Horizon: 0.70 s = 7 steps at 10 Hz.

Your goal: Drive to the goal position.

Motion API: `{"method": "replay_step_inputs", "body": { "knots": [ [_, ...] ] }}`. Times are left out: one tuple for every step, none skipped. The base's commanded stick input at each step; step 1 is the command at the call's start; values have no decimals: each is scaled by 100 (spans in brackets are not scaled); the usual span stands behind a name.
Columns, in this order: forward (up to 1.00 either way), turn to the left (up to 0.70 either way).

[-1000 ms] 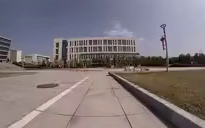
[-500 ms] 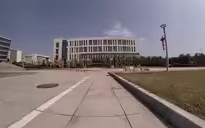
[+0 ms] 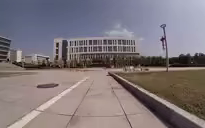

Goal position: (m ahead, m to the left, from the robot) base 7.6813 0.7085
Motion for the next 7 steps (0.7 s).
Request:
{"method": "replay_step_inputs", "body": {
  "knots": [
    [4,0],
    [4,0],
    [4,0],
    [4,0],
    [4,0],
    [4,0],
    [4,0]
  ]
}}
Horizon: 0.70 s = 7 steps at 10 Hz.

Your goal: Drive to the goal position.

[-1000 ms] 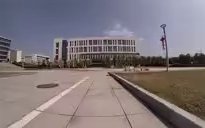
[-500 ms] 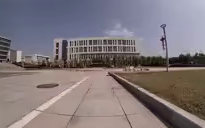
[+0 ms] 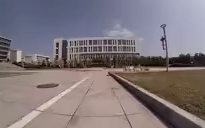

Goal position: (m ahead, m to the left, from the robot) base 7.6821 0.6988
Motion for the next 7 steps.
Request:
{"method": "replay_step_inputs", "body": {
  "knots": [
    [4,0],
    [4,0],
    [4,0],
    [4,0],
    [4,0],
    [4,0],
    [4,0]
  ]
}}
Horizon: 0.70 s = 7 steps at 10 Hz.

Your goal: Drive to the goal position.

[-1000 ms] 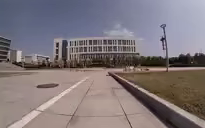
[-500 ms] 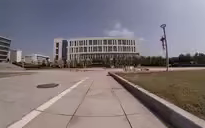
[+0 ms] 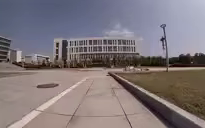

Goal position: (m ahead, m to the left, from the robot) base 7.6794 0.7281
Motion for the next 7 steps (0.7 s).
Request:
{"method": "replay_step_inputs", "body": {
  "knots": [
    [4,0],
    [4,0],
    [4,0],
    [4,0],
    [4,0],
    [4,0],
    [4,0]
  ]
}}
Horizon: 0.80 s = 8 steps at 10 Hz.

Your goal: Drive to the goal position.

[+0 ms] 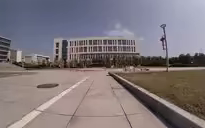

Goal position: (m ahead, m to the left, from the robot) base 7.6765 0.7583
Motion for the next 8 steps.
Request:
{"method": "replay_step_inputs", "body": {
  "knots": [
    [4,0],
    [4,0],
    [5,0],
    [4,0],
    [4,0],
    [5,0],
    [4,0],
    [4,0]
  ]
}}
